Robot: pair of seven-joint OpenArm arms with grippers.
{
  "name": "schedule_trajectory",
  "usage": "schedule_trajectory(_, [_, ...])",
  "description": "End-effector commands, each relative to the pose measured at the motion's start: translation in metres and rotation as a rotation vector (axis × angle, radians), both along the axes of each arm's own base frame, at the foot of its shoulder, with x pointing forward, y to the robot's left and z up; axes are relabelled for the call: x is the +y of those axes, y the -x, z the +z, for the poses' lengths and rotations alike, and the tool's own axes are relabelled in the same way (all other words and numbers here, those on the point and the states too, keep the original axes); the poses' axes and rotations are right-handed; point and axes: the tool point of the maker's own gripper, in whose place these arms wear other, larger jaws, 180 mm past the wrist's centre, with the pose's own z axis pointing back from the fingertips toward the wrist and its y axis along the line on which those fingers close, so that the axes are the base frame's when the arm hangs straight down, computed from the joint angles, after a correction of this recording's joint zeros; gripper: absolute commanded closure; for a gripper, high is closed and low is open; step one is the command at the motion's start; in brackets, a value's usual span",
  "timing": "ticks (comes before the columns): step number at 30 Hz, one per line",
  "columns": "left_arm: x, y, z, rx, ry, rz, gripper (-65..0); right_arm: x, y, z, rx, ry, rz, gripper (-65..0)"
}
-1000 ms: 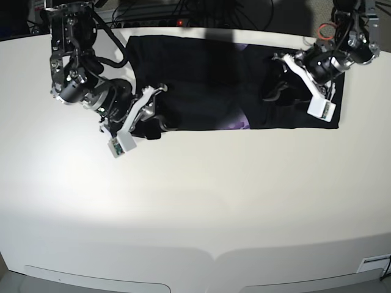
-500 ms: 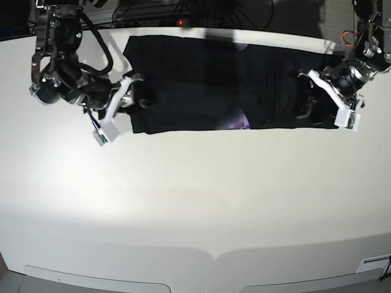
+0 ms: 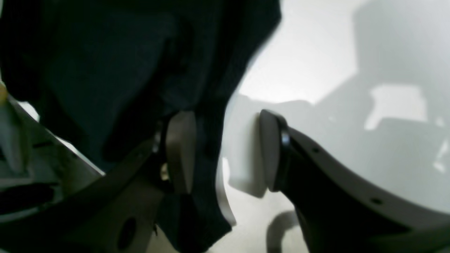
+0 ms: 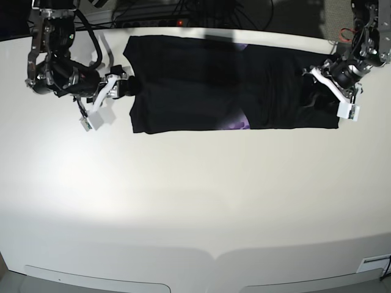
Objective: Fold the T-shirt properly
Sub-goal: 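Regrasp the folded bundle ends with both grippers and push them inward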
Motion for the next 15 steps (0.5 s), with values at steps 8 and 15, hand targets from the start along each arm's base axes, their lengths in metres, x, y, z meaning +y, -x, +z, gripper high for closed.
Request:
schedule_trajectory(8, [0.003, -0.011, 0.014, -0.055, 0.006, 0.002, -26.6, 0.011, -0.001, 0.003, 0.013, -0.134, -0.028, -30.0])
schedule_trajectory(15, [0.003, -0.011, 0.014, -0.054, 0.006, 0.003, -26.6, 0.037, 0.006, -0.002, 0.049, -0.190, -0.008, -30.0])
